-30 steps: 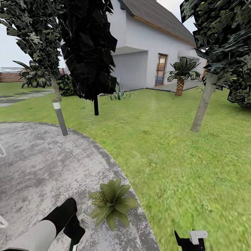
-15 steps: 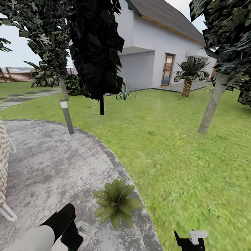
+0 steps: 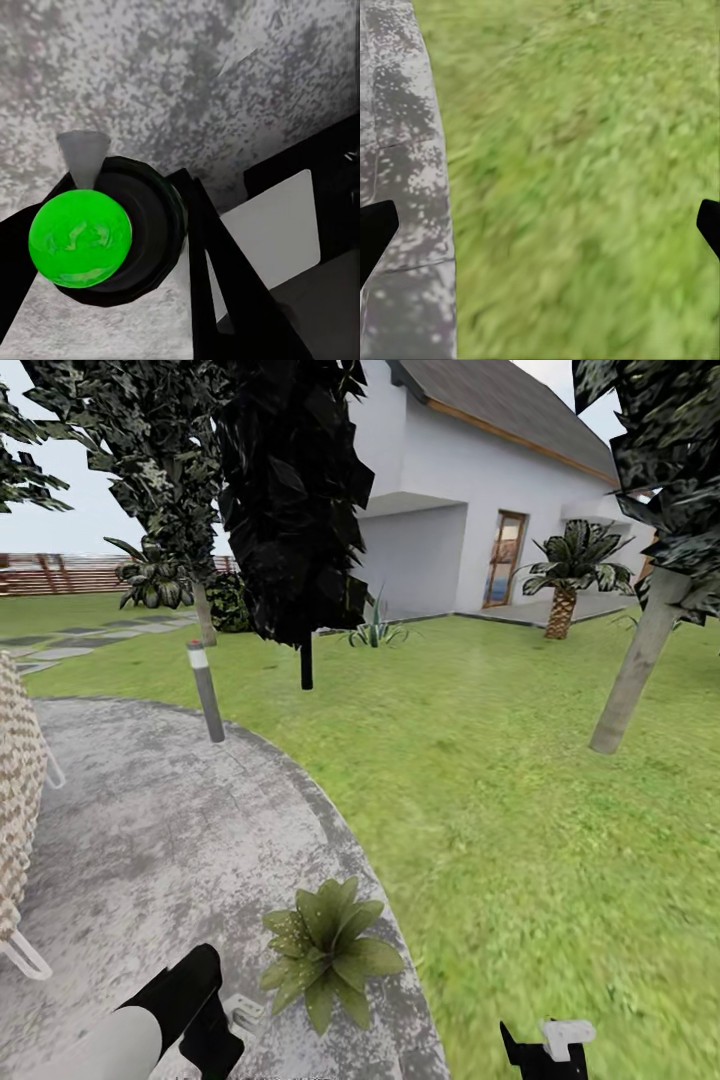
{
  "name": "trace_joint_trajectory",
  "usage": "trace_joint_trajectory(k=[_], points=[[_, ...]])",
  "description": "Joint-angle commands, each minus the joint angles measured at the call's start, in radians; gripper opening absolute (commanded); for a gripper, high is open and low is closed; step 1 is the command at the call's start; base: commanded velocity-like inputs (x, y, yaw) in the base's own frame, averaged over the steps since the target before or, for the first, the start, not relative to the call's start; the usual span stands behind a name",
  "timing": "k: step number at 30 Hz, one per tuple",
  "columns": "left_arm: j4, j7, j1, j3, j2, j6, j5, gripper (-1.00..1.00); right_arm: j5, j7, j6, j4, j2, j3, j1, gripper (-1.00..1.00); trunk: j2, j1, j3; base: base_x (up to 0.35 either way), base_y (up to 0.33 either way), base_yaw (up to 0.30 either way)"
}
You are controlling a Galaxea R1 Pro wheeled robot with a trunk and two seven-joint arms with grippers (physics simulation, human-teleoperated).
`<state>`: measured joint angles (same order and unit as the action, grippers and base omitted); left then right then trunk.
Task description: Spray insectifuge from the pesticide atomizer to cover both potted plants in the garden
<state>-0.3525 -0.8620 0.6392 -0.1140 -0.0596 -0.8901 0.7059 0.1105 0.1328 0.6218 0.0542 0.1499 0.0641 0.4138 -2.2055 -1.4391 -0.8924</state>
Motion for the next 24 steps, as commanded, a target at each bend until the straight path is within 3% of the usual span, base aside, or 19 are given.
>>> trace_joint_trajectory(k=[1,5,6,14,19,24], points=[[-0.002,-0.009,0.000,-0.005,0.000,-0.002,0.009,-1.00,0.011,0.005,0.003,-0.001,0.000,0.006,0.000,1.00,0.000,0.000,-0.001,0.018,-0.089,0.277],[0.001,0.014,0.000,-0.008,-0.004,-0.001,0.006,-1.00,0.011,0.005,0.003,-0.001,0.000,0.006,0.000,1.00,0.000,0.000,-0.001,0.008,-0.029,0.253],[0.020,0.043,-0.016,-0.009,-0.009,0.000,0.006,-1.00,0.011,0.005,0.003,-0.001,0.000,0.006,0.000,1.00,0.000,0.000,-0.001,0.000,-0.002,0.032],[0.011,0.066,-0.035,0.004,-0.001,-0.002,-0.005,-1.00,0.009,0.005,0.003,-0.001,0.000,0.006,0.000,1.00,0.000,0.000,-0.001,0.000,0.000,0.004],[-0.074,0.069,-0.027,0.002,0.002,-0.008,-0.008,-1.00,0.009,0.005,0.003,-0.001,0.000,0.006,0.000,1.00,0.000,0.000,-0.001,0.000,0.000,0.000],[-0.083,0.065,-0.025,0.004,-0.002,-0.010,-0.008,-1.00,0.009,0.005,0.003,-0.001,0.000,0.006,0.000,1.00,0.000,0.000,-0.001,0.000,0.000,0.000]])
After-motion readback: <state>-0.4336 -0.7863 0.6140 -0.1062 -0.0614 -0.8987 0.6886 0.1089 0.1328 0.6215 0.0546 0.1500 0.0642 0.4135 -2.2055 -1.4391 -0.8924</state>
